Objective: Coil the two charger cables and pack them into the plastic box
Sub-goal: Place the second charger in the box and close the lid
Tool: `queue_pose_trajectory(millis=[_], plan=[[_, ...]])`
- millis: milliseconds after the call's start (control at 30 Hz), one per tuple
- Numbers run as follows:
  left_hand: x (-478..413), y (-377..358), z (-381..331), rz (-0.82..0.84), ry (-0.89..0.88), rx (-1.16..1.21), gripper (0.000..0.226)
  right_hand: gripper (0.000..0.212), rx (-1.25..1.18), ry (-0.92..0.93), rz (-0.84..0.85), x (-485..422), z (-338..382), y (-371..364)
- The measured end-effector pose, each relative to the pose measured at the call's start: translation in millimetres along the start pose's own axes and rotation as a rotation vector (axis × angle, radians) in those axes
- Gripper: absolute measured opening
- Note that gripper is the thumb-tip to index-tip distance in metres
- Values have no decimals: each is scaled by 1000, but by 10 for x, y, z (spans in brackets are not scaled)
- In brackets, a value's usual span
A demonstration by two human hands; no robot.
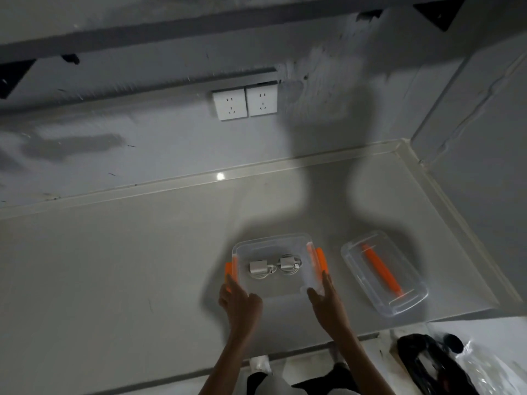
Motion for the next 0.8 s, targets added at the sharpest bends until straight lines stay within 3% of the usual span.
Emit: queue_pose_trajectory(millis=[100,233,400,600,700,800], plan=[[144,-135,-275,-143,-20,-79,85,54,-25,-181,-64,8,-321,296],[300,-627,-885,-195,-276,-258,63,33,-138,-302,-200,-67,-815,1069],[224,-1619,-1767,50,-558,-337,43,15,-374,-603,-278,-4,-1699,1919],[-282,-2762,-2192,559,-345,-581,39,19,-757,-853,-234,222,-2242,2216],[-350,-3034,-2106,643,-183,-563,56,17,-895,-853,-192,287,-2313,2291],[-352,-3178,-2003,623,-142,-575,52,12,-999,-856,-144,348,-2350,2332]])
Point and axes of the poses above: each hand's wrist, its own x-axis away from the middle knuckle, its own y-axis out of the back of the hand, z = x × y, the point moved 7 cm from there along -x, towards the middle knuckle, and after that the axes turned 5 degrees about z, right-handed, at the moved point
